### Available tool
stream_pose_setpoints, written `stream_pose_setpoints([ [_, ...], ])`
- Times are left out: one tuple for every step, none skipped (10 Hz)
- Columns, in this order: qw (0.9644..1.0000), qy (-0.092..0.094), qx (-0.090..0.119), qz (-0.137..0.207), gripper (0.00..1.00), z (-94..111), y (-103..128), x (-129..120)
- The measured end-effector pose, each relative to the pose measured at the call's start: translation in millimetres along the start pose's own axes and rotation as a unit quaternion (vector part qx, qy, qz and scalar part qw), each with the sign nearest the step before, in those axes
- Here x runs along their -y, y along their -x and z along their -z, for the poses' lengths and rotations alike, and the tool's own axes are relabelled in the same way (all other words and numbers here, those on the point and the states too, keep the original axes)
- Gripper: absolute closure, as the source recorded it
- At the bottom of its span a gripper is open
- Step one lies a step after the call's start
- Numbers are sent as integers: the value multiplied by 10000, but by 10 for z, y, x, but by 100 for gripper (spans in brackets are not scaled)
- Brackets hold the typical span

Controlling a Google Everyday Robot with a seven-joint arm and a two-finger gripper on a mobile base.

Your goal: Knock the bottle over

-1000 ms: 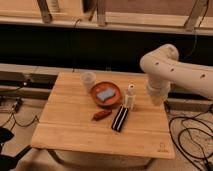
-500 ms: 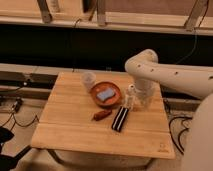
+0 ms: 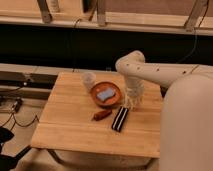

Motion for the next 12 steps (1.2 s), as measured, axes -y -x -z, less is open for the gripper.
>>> stream_pose_setpoints([
  [10000, 37, -10, 65, 100, -22, 90, -37],
  [9998, 99, 27, 170, 100, -25, 241, -89],
  [9994, 178, 115, 274, 100, -5, 377, -131],
  [9986, 271, 258, 367, 100, 47, 507, -168],
  [9971, 392, 450, 477, 100, 127, 642, -222],
  [9936, 523, 770, 635, 100, 277, 798, -260],
  [9911, 601, 959, 705, 100, 377, 855, -257],
  [9867, 651, 1276, 768, 100, 545, 917, -173],
  [9831, 639, 1546, 740, 100, 698, 940, -43],
  [9804, 581, 1768, 650, 100, 826, 947, 112],
  [9762, 435, 2098, 339, 100, 1049, 903, 466],
  [9716, 303, 2344, -89, 100, 1235, 808, 845],
])
